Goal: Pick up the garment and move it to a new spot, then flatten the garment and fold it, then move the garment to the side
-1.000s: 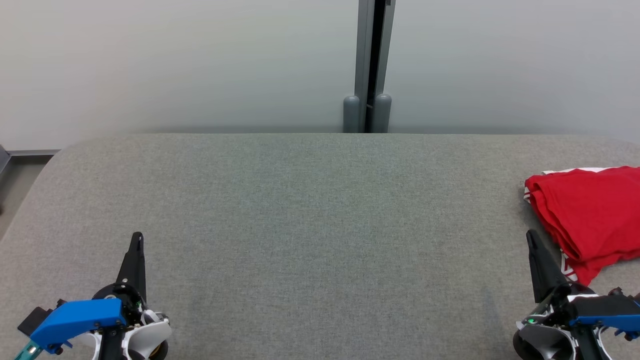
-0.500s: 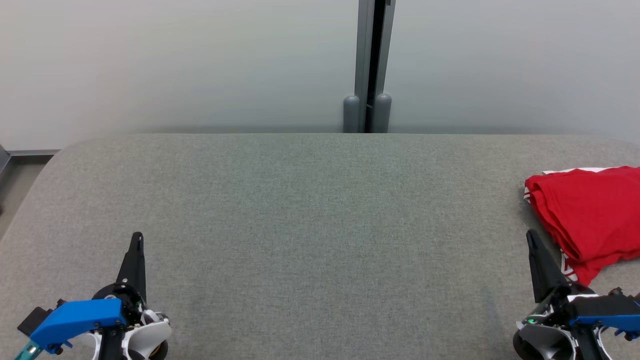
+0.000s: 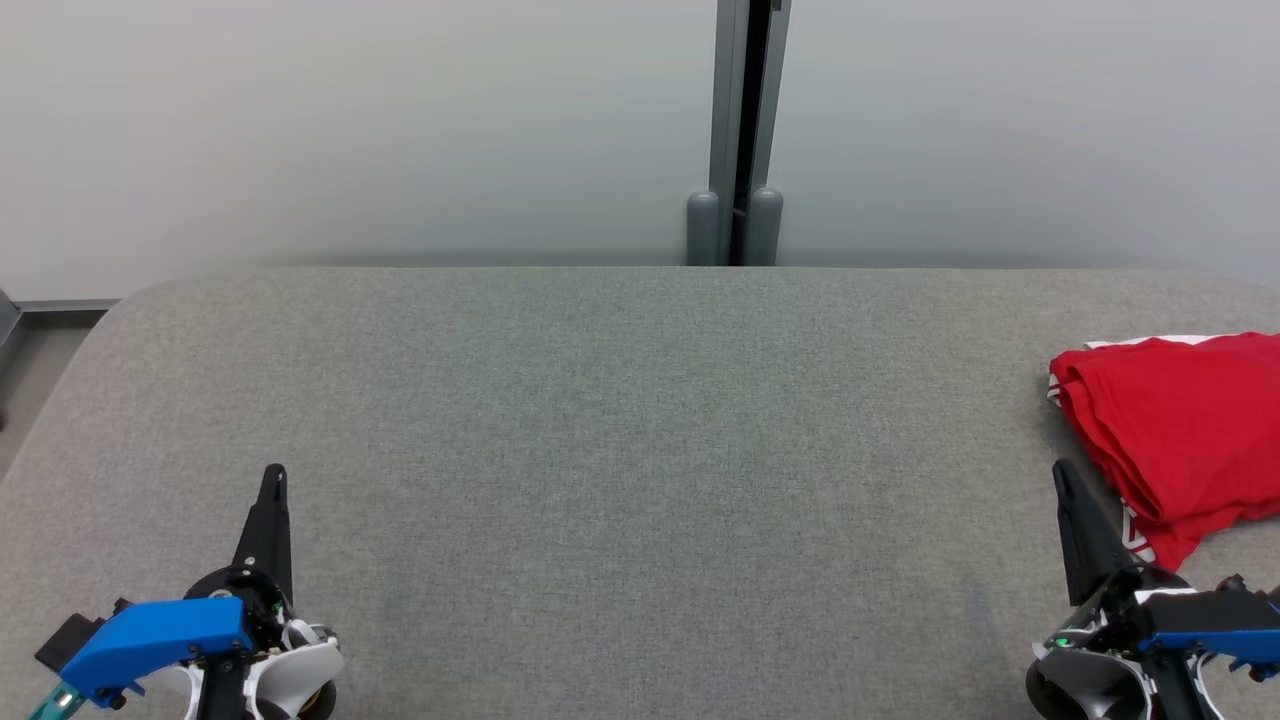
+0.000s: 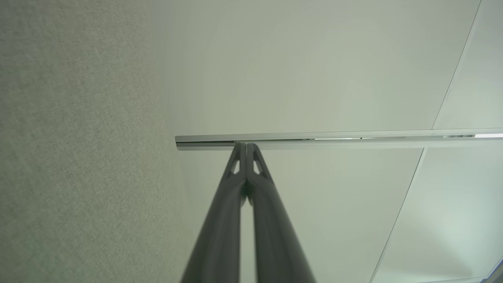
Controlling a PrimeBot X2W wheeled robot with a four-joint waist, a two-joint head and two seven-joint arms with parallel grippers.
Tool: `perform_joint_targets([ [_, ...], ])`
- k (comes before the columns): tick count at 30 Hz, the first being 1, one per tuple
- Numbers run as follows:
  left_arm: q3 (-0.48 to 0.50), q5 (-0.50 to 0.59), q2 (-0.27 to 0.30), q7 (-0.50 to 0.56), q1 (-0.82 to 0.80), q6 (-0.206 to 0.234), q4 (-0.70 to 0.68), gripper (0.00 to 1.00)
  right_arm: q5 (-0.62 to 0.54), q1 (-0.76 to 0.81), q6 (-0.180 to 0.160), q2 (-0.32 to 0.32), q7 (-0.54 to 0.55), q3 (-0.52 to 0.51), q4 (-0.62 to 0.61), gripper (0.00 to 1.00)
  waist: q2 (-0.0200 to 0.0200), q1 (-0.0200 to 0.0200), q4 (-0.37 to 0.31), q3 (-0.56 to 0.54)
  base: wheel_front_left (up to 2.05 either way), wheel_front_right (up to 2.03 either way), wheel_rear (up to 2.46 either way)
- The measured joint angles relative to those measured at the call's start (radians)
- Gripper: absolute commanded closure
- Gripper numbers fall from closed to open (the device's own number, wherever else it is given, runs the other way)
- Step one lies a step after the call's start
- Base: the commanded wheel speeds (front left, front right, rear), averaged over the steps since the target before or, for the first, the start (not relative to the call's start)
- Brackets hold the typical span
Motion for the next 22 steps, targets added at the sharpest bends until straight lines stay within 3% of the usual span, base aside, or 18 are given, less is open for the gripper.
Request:
perform_joint_targets([
  [22, 0.000, 0.000, 0.000, 0.000, 0.000, 0.000, 0.000, 1.00, 0.000, 0.000, 0.000, 0.000, 0.000, 0.000, 0.000, 1.00, 0.0000, 0.0000, 0.000, 0.000, 0.00, 0.00, 0.00],
])
